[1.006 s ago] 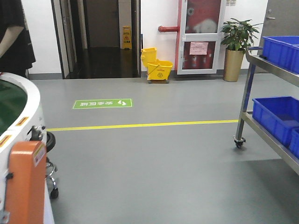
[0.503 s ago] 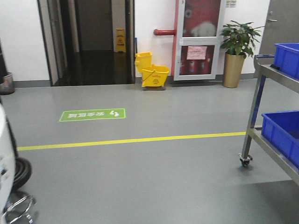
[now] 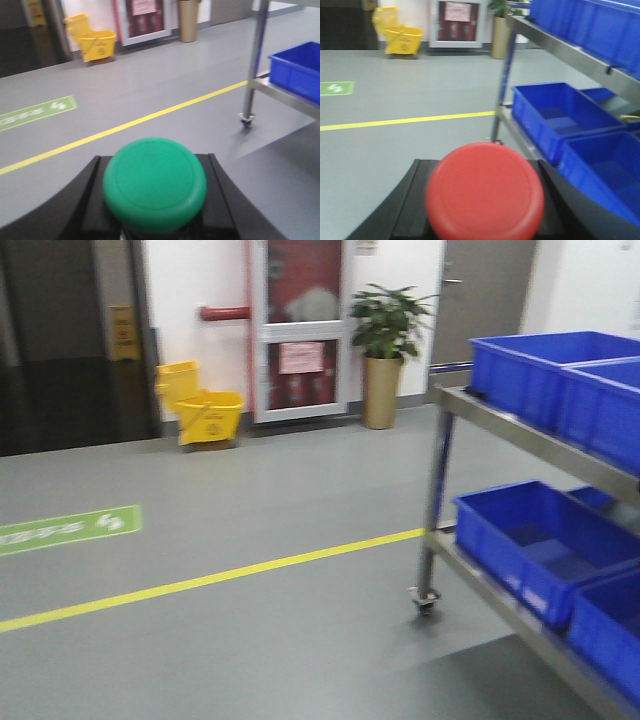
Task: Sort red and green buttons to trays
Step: 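Drive the base to the green and red trays, holding both buttons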
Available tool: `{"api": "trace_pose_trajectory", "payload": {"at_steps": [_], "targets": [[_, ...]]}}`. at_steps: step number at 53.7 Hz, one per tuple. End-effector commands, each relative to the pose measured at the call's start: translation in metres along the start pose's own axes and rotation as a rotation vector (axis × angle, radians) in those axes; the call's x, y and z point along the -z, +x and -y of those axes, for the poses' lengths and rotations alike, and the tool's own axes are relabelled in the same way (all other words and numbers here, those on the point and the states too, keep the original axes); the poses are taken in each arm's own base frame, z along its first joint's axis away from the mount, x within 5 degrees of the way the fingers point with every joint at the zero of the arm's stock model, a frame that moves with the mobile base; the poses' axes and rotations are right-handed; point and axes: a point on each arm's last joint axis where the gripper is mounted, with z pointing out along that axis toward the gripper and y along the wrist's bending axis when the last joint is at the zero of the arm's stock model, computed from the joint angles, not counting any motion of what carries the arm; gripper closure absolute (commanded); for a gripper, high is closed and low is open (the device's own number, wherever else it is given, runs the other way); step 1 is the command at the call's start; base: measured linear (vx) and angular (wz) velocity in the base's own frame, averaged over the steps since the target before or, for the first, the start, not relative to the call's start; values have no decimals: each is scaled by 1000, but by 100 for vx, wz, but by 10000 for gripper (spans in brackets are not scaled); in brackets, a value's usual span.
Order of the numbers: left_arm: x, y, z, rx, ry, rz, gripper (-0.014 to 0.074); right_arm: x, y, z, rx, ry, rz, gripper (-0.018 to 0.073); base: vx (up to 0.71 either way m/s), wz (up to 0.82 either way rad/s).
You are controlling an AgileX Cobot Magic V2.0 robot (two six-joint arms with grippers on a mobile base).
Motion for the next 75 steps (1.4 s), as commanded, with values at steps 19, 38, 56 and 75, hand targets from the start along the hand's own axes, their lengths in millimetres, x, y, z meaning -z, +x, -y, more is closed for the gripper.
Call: {"api": "trace_pose_trajectory", "payload": {"at_steps": [19, 38, 56, 75], "targets": [[1, -15, 4, 16, 41, 90, 596, 1, -14, -2, 3, -28, 64, 567, 50, -68], [1, -15, 4, 16, 41, 90, 596, 1, -14, -2, 3, -28, 64, 567, 40, -62], [1, -15, 4, 16, 41, 90, 596, 1, -14, -2, 3, -28, 64, 567, 31, -80], [1, -15, 4, 16, 41, 90, 596, 1, -14, -2, 3, -28, 64, 567, 28, -95]]}}
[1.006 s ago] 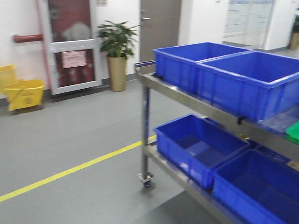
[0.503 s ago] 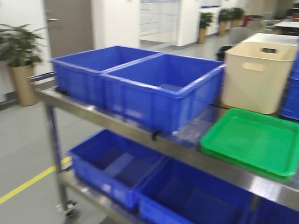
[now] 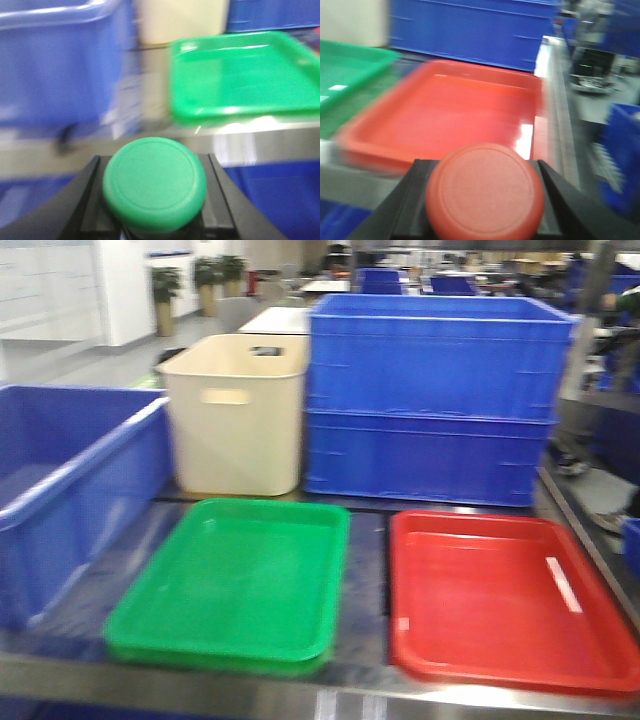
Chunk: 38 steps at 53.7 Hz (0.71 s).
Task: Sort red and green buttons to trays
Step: 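Drive the base to the green and red trays, holding both buttons, then lower the green button over the green tray and red over red tray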
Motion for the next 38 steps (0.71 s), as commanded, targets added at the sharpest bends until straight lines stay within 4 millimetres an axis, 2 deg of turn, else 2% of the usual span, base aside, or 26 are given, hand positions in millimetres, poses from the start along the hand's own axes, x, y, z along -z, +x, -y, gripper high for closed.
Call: {"api": "trace_pose_trajectory", "payload": {"at_steps": [1, 16, 38], "targets": [[1, -15, 4, 16, 41, 90, 596, 1, -14, -2, 3, -29, 65, 567, 24, -83], [1, -15, 4, 16, 41, 90, 596, 1, -14, -2, 3, -29, 65, 567, 17, -54], [1, -15, 4, 16, 42, 91, 596, 1, -14, -2, 3, -29, 65, 567, 0, 6]]}}
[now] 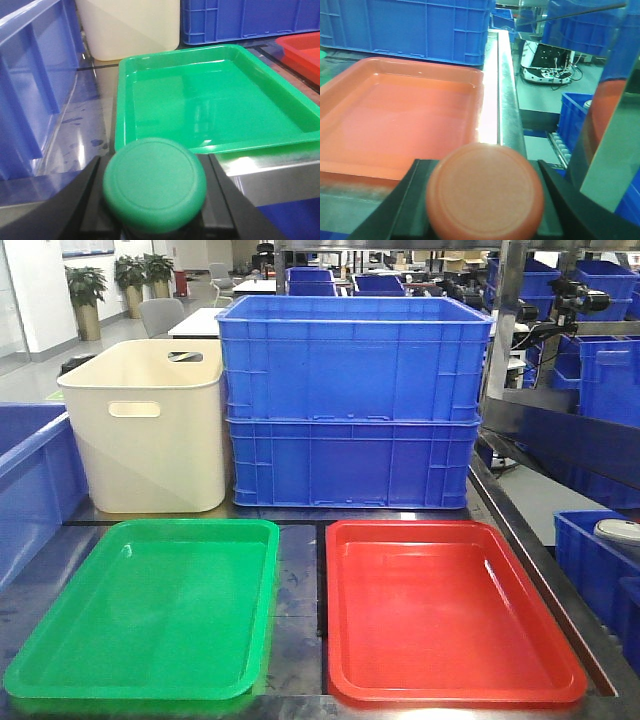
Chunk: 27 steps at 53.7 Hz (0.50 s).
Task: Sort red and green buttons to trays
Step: 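Lower the green button over the green tray and red over red tray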
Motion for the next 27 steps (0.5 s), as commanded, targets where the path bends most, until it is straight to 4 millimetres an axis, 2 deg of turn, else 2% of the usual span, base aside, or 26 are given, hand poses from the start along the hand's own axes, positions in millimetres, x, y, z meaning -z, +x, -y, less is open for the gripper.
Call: {"api": "trace_pose_trajectory", "payload": {"at_steps": [1, 27], "targets": [[1, -15, 4, 16, 41, 91, 596, 1, -14, -2, 3, -31, 66, 567, -2, 8], [1, -15, 4, 16, 41, 91, 596, 1, -14, -2, 3, -31, 66, 567, 0, 1]]}}
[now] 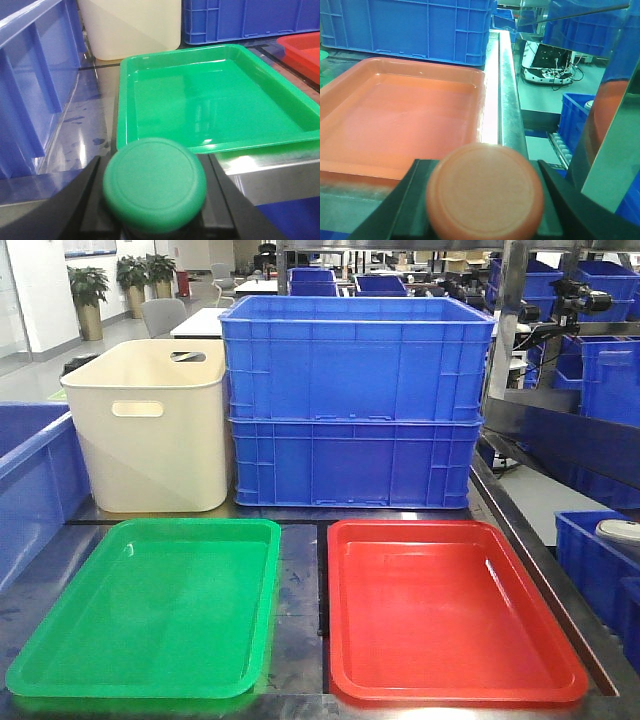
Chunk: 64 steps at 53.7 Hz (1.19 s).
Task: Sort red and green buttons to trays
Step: 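Lower the green button over the green tray and red over red tray, then set both buttons down upright and open both grippers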
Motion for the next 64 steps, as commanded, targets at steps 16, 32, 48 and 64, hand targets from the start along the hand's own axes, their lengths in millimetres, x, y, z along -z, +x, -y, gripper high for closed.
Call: {"api": "trace_pose_trajectory", "payload": {"at_steps": [16, 32, 48, 64], "targets": [[1, -17, 4, 15, 49, 103, 596, 1, -14, -2, 0, -34, 69, 567, 0, 0], [2, -25, 8, 18, 92, 177, 596, -7, -20, -16, -2, -194, 136, 567, 0, 0], [-77, -71, 16, -42, 191, 179, 596, -96, -53, -34, 20, -453, 152, 567, 0, -1], [-225, -76, 27, 13, 300, 151, 596, -235, -58, -46, 0, -651, 212, 566, 0, 0]]}}
